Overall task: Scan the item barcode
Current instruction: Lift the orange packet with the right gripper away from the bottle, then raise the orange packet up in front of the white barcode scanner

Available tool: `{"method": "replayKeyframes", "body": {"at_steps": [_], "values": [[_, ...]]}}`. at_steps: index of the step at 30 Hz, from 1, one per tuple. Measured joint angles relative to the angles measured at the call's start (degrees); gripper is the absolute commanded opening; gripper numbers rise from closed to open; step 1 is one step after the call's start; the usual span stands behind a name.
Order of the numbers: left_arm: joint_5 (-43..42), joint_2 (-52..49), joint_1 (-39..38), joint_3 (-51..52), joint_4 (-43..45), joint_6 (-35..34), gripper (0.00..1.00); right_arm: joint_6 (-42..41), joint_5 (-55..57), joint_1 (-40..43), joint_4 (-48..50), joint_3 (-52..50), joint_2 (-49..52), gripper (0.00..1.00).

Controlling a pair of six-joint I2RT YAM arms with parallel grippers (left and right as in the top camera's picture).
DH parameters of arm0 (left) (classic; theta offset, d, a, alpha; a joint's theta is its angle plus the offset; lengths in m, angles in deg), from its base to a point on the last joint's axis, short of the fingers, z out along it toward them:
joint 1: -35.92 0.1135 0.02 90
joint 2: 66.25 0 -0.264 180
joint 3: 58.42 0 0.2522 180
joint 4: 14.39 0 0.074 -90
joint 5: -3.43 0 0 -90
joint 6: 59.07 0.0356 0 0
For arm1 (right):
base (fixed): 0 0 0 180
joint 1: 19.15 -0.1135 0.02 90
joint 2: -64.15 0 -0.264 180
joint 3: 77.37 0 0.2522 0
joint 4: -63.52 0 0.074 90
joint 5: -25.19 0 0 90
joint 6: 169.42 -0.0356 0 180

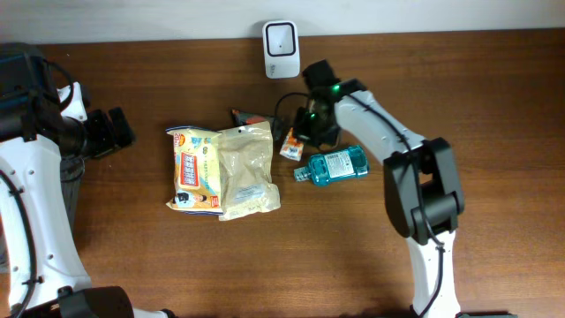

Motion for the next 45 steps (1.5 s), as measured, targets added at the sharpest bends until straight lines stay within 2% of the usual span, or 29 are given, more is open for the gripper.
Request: {"method": "replayKeyframes", "body": {"at_steps": [3, 10, 17, 22, 29, 37, 40, 45], "values": [[0.00, 0.00, 0.00, 0.00, 0.00, 0.00, 0.99, 6.43, -8.39, 2.93, 0.00, 0.42, 0.00, 0.04], [0.00, 0.00, 0.00, 0.00, 0.00, 0.00, 0.99, 29.92, -38.12, 11.63, -0.94, 0.44, 0.00, 0.04], [0.00, 0.00, 0.00, 0.00, 0.00, 0.00, 0.99, 41.81, -54.16, 12.13, -0.85, 0.44, 0.00, 0.04], [0.00, 0.00, 0.00, 0.00, -0.02, 0.00, 0.99, 45.20, -59.34, 10.71, 0.98, 0.44, 0.00, 0.04], [0.00, 0.00, 0.00, 0.00, 0.00, 0.00, 0.99, 46.42, -60.48, 8.79, 4.85, 0.44, 0.00, 0.04], [0.00, 0.00, 0.00, 0.00, 0.00, 0.00, 0.99, 44.94, -55.47, 8.31, 5.27, 0.44, 0.00, 0.04], [0.00, 0.00, 0.00, 0.00, 0.00, 0.00, 0.99, 40.87, -48.22, 8.31, 5.49, 0.44, 0.00, 0.04], [0.00, 0.00, 0.00, 0.00, -0.02, 0.00, 0.99, 32.33, -24.13, 7.91, -0.07, 4.61, 0.00, 0.04]]}}
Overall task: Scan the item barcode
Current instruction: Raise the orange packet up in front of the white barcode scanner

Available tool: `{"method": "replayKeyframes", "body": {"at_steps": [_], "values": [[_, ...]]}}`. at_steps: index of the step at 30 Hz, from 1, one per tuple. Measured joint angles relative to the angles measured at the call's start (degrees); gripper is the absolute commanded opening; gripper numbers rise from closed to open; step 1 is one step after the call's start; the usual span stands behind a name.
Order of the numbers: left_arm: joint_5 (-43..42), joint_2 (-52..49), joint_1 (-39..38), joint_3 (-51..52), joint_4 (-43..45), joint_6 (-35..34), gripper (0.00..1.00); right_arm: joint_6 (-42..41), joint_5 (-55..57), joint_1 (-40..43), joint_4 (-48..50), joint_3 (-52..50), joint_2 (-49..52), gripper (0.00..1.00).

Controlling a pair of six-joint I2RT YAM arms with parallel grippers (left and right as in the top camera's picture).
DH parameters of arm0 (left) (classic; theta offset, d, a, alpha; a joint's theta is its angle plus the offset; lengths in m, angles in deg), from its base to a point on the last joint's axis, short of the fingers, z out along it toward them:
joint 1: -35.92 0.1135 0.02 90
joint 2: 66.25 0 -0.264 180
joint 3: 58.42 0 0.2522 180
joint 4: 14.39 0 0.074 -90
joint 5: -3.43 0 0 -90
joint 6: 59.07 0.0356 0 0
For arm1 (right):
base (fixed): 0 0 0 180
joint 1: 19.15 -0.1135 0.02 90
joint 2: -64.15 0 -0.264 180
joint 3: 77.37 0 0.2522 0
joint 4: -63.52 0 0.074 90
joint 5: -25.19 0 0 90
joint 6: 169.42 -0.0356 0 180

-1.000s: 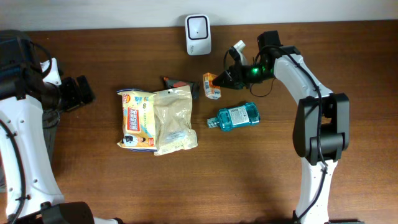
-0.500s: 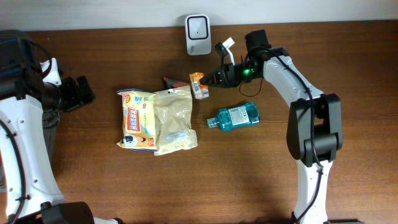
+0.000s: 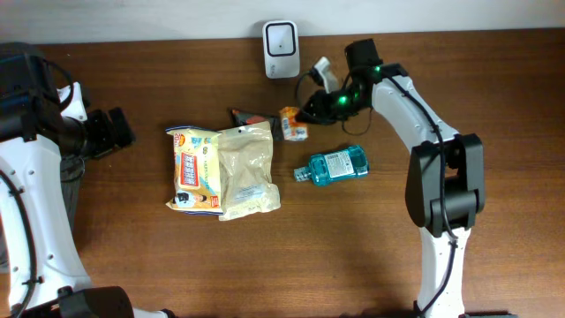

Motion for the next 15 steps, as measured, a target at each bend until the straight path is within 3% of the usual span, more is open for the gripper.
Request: {"method": "replayKeyframes", "body": {"at_steps": [5, 8, 12, 15], "values": [[0.00, 0.00, 0.00, 0.00, 0.02, 0.00, 0.99, -4.39, 31.63, -3.26, -3.56, 12.20, -0.04, 0.04], [0.00, 0.00, 0.00, 0.00, 0.02, 0.00, 0.99, -3.58, 53.75, -7.63, 2.16, 15.67, -0.33, 0.04], [0.00, 0.00, 0.00, 0.00, 0.15, 0.00, 0.99, 6.49, 70.90, -12.13, 14.51, 15.91, -0.31, 0.04], [0.00, 0.00, 0.00, 0.07, 0.04, 0.00, 0.99, 13.03, 76.78, -13.94, 21.42, 15.96, -0.26, 0.04]]}}
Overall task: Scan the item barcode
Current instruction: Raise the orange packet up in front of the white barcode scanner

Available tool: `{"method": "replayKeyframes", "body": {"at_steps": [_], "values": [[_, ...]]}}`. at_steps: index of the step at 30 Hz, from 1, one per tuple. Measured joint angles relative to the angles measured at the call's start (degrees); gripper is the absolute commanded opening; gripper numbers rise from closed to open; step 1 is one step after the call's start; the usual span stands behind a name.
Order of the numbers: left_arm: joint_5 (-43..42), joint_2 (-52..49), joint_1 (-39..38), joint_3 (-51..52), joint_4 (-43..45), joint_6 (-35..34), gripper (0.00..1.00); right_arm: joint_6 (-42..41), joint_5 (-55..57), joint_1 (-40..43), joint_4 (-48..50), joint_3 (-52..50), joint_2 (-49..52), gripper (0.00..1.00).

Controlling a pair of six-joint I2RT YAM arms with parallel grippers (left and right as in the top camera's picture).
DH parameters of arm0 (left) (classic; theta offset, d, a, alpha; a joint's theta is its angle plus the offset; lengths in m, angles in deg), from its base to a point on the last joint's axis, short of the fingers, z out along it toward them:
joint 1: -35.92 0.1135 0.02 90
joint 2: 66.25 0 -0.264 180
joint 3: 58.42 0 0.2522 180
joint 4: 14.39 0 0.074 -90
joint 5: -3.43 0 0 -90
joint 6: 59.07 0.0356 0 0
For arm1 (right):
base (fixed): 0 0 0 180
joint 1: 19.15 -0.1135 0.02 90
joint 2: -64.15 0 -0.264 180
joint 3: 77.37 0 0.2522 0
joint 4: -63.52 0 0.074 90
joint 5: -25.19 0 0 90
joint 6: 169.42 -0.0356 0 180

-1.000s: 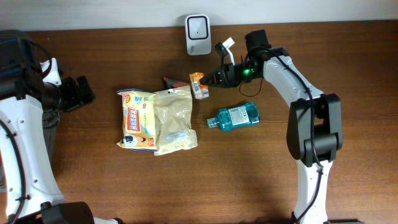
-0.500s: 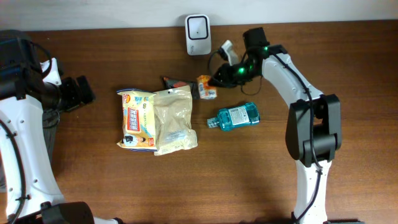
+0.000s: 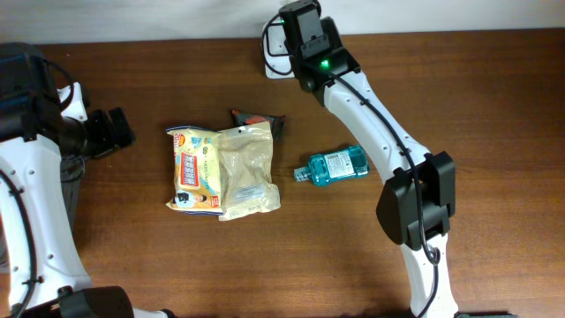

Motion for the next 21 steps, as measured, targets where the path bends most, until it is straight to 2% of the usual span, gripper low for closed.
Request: {"method": "replayKeyframes", "body": {"at_steps": [4, 9, 11, 21], "values": [[0.00, 0.00, 0.00, 0.00, 0.04, 0.00, 0.99, 7.63, -0.50, 0.44, 6.36, 0.00, 0.11, 0.04], [0.00, 0.00, 0.00, -0.02, 0.02, 0.00, 0.99, 27.74, -10.58, 0.90, 9.86, 0.00, 1.40, 0.04], [0.00, 0.00, 0.00, 0.00, 0.02, 0.00, 0.99, 32.57, -12.33, 0.90, 12.00, 0.00, 2.51, 0.04], [0.00, 0.00, 0.00, 0.00, -0.02, 0.00, 0.99, 40.59, -14.34, 0.90, 22.75, 0.00, 11.39, 0.04]]}}
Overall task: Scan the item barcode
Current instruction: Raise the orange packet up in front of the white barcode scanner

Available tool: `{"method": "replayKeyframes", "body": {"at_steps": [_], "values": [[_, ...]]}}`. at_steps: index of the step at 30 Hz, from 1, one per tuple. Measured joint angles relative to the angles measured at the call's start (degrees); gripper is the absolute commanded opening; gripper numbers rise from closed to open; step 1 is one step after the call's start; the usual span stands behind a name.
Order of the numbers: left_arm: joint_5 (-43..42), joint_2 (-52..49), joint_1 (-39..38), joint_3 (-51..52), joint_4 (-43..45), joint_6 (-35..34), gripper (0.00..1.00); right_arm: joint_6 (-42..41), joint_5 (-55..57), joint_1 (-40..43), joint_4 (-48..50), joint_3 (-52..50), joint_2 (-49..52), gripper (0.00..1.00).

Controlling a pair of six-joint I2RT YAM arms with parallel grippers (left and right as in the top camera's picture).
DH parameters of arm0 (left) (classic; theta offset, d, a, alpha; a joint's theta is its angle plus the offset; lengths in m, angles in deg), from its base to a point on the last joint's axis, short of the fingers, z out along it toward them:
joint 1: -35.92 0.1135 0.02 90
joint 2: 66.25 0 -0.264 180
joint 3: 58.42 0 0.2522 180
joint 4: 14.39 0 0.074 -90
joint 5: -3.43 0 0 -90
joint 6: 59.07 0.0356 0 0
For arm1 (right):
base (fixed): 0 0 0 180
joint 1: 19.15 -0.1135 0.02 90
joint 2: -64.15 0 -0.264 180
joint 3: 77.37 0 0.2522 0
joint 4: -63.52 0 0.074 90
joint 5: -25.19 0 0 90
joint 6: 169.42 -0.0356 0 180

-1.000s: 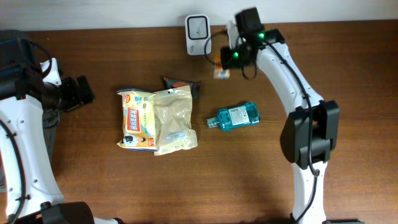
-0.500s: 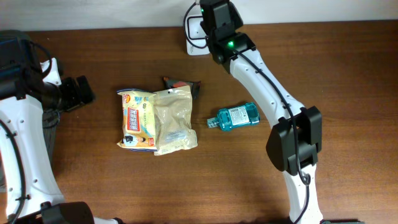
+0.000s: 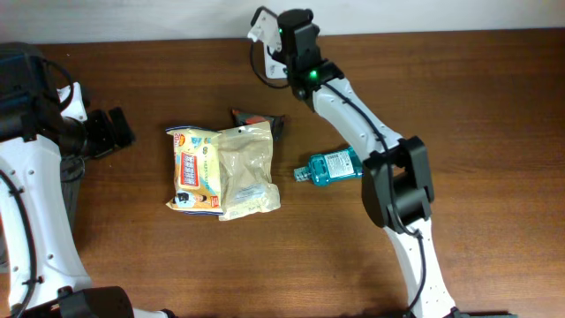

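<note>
My right arm reaches to the back middle of the table, its gripper [image 3: 265, 34] over the white barcode scanner [image 3: 274, 60], which it mostly covers. The wrist hides the fingers and whatever is between them. The small orange packet shows nowhere on the table. A blue mouthwash bottle [image 3: 334, 165] lies on its side under the right arm. A yellow snack bag [image 3: 196, 170] and a beige pouch [image 3: 245, 170] lie side by side at centre left. My left gripper [image 3: 119, 132] hangs at the far left, away from all items.
A small dark wrapper with a red patch [image 3: 256, 119] lies just behind the beige pouch. The table's back edge [image 3: 424, 31] meets a white wall right behind the scanner. The left arm's base [image 3: 22, 106] fills the left side.
The right arm has shifted slightly further left and back over the scanner, and its white wrist part now shows at the wall. Everything on the table and the left arm are unchanged.
The right gripper was down at the small orange packet beside the blue bottle. Then it held the packet lifted, right of the scanner. Then the arm covered the scanner with the packet out of sight, and it stays there now.
</note>
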Motion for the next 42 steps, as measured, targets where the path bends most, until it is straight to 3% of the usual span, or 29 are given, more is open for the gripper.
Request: {"method": "replayKeyframes", "body": {"at_steps": [26, 33, 37, 42], "values": [[0.00, 0.00, 0.00, 0.00, 0.00, 0.00, 0.99, 14.82, -2.91, 0.07, 5.92, 0.00, 2.40, 0.04], [0.00, 0.00, 0.00, 0.00, 0.00, 0.00, 0.99, 14.88, -3.82, 0.17, 6.71, 0.00, 2.84, 0.04], [0.00, 0.00, 0.00, 0.00, 0.00, 0.00, 0.99, 10.75, 0.11, 0.17, 15.63, -0.02, 4.15, 0.04], [0.00, 0.00, 0.00, 0.00, 0.00, 0.00, 0.99, 4.70, 7.69, 0.48, 19.58, 0.00, 4.24, 0.04]]}}
